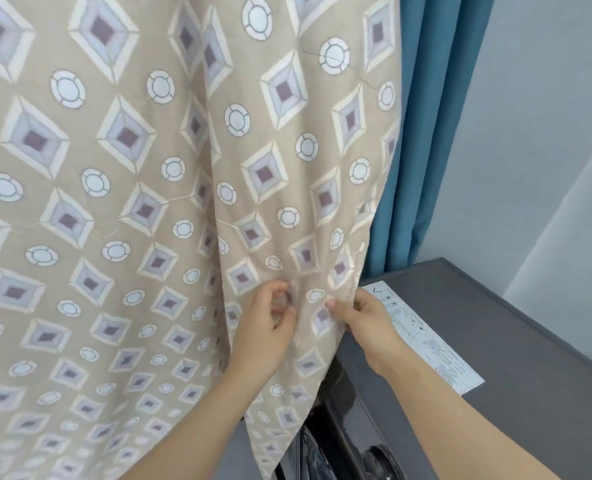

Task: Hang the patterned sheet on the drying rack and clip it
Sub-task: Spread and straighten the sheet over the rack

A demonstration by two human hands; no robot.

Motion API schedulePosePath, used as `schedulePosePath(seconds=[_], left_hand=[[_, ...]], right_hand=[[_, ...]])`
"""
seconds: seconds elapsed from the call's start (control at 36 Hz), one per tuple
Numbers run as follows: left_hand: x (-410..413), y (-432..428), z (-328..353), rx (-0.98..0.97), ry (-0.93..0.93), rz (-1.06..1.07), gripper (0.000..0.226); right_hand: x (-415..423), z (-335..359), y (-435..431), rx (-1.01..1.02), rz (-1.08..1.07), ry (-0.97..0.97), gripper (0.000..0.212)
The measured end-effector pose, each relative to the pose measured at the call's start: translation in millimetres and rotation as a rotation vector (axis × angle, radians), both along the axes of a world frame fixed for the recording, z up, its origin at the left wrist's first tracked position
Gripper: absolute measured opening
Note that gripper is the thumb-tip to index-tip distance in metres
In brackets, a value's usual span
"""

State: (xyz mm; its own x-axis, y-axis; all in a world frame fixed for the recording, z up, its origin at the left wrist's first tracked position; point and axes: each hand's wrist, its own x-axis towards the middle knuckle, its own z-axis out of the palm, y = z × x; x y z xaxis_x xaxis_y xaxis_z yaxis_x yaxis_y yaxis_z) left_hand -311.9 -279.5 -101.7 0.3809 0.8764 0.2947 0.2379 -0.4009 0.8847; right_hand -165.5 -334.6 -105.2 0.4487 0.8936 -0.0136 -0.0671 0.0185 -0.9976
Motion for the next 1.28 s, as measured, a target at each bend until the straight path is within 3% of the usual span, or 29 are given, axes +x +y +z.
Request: schedulePosePath(seconds=[0.08, 0.17, 0.25, 0.31, 0.39, 0.44, 0.5, 0.53, 0.58, 0.83, 1.11, 1.28], left_hand=[[-1, -7, -1, 0.007, 0.002, 0.007, 0.032], [-3, -12, -3, 0.012, -0.058, 0.055, 0.037], [-7, -16, -2, 0.087, -0.131, 0.272, 0.037], [-11, -12, -3, 0.06, -0.148, 0.399, 0.054], [-10, -6, -2, -0.132, -0.084, 0.261, 0.075], [-6, -3, -5, -0.247, -0.082, 0.077, 0.065], [-1, -1, -8, -0.305, -0.021, -0.003, 0.056], [0, 0, -9, -0.312, 0.018, -0.012, 0.054], [4, 3, -11, -0.322, 0.062, -0.026, 0.051], [9, 9, -13, -0.328, 0.074, -0.066, 0.033], [-5, 16, -15, -0.18, 0.034, 0.006, 0.004], [-29, 20, -14, -0.167, -0.061, 0.007, 0.012]], right_hand=[[6, 3, -14, 0.029, -0.227, 0.016, 0.005], [11, 7, -26, 0.132, -0.539, 0.053, 0.021], [11, 13, -36, 0.253, -0.716, 0.082, 0.022], [0, 13, -41, 0.239, -0.596, 0.057, 0.007], [-20, 3, -37, 0.133, -0.303, -0.012, 0.045], [-28, -5, -30, 0.002, -0.211, -0.082, 0.043], [-32, -5, -21, -0.138, -0.172, -0.226, 0.011], [-33, -5, -18, -0.162, -0.166, -0.251, 0.009], [-32, -7, -11, -0.162, -0.125, -0.18, 0.017], [-34, -18, 0, -0.13, -0.092, 0.051, 0.018], [-50, -21, 15, -0.115, -0.02, 0.111, 0.022], [-73, -25, 24, -0.108, 0.024, 0.111, 0.025]])
